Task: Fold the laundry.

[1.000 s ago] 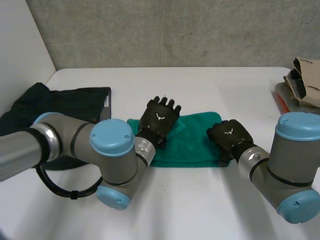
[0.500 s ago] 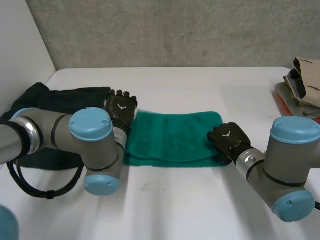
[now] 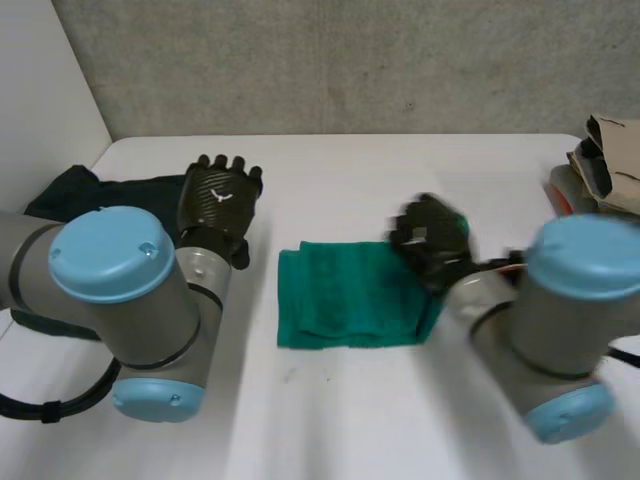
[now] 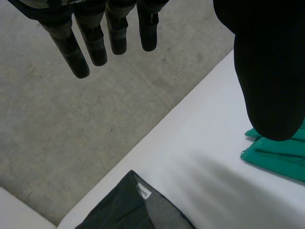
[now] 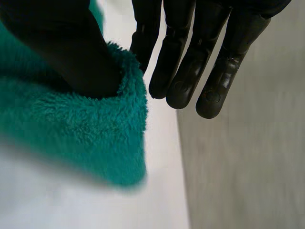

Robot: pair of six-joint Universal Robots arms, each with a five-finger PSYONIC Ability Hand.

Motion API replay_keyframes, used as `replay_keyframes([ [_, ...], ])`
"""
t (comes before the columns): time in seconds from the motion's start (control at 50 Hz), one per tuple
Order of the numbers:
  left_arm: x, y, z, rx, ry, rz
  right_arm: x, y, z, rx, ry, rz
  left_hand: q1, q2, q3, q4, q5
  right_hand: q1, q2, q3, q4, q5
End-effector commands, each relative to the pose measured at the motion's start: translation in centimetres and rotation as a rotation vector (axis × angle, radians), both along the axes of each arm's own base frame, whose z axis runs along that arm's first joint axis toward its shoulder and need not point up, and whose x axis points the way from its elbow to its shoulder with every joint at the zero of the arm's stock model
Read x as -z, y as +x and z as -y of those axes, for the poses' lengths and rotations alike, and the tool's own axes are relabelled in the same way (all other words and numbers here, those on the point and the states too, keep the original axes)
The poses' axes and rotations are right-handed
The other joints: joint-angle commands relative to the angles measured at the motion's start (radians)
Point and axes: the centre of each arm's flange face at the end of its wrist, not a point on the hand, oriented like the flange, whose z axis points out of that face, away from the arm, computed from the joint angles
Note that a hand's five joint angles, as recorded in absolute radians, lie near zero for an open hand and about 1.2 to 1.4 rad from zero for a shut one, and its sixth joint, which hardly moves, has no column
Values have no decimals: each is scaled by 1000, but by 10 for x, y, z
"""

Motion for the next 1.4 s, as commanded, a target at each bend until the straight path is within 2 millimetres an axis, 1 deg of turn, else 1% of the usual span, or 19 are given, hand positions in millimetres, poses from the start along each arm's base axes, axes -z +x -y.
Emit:
replay_keyframes([
  [0.02, -5, 21, 16, -70, 8, -42, 37, 76, -72, -431, 14, 22, -36, -28, -35, -29, -31, 416, 223, 209, 208, 236],
  [0.04, -5, 23, 17, -74, 9, -45, 42, 78, -76, -454, 24, 21, -36, -28, -35, -29, -31, 416, 223, 209, 208, 236],
  [0.06, -5, 25, 19, -82, 10, -50, 46, 81, -77, -476, 31, 21, -36, -28, -35, -29, -31, 278, 84, 70, 69, 98],
  [0.14, -5, 26, 22, -88, 12, -66, 41, 82, -70, -436, 63, 71, -38, -31, -38, -32, -34, -805, -999, -1013, -1014, -986],
  [0.2, -8, 25, 23, -85, 9, -85, 34, 77, -56, -332, 133, 160, -41, -34, -41, -35, -37, -805, -999, -1013, -1014, -986],
  [0.26, -11, 20, 23, -47, 12, -122, 2, 58, -26, -152, 256, 398, -44, -37, -44, -38, -40, -805, -999, -1013, -1014, -986],
  [0.28, -12, 18, 22, -30, 12, -133, -19, 47, -18, -93, 318, 537, -41, -34, -41, -35, -37, -805, -999, -1013, -1014, -986],
  [0.36, -19, 0, 13, 88, 20, -199, -50, 28, -7, -36, 520, 785, -30, -22, -29, -23, -25, -805, -999, -1013, -1014, -986],
  [0.46, -21, -28, -6, 219, 69, -280, -39, 15, 15, 34, 718, 793, -15, -7, -14, -9, -10, -805, -999, -1013, -1014, -986],
  [0.6, 22, -46, -11, 236, 222, -203, -5, 19, 34, 140, 855, 695, -9, -1, -9, -3, -4, -805, -999, -1013, -1014, -986],
  [0.76, 69, -39, -10, 155, 402, -16, 26, 23, 47, 192, 880, 607, 9, 16, 9, 15, 13, -805, -999, -1013, -1014, -986],
  [0.88, 75, -33, -9, 119, 392, 100, 41, 26, 47, 213, 866, 516, -3, 5, -3, 3, 1, -731, -924, -938, -939, -911],
  [0.96, 70, -35, -10, 127, 376, 97, 33, 26, 47, 204, 806, 473, -15, -7, -14, -9, -10, -731, -924, -938, -939, -911],
  [1.0, 60, -37, -8, 133, 343, 74, 21, 26, 46, 188, 768, 470, -21, -13, -20, -15, -16, -731, -924, -938, -939, -911],
  [1.08, 13, -39, -5, 150, 214, -15, -19, 23, 40, 147, 697, 526, -33, -25, -32, -26, -28, -805, -999, -1013, -1014, -986],
  [1.1, -4, -39, -7, 170, 169, -46, -25, 21, 38, 140, 679, 533, -33, -25, -32, -26, -28, -805, -999, -1013, -1014, -986],
  [1.2, -48, -34, -16, 279, 80, -109, -46, 15, 22, 94, 588, 563, -30, -22, -29, -23, -25, -805, -999, -1013, -1014, -986],
  [1.3, -70, -25, -22, 439, 60, -120, -23, 5, 0, 95, 592, 499, -12, -4, -11, -6, -7, -805, -999, -1013, -1014, -986],
  [1.4, -69, -26, -36, 594, 119, -116, 7, 13, -29, 35, 595, 420, -9, -1, -8, -3, -4, -805, -999, -1013, -1014, -986],
])
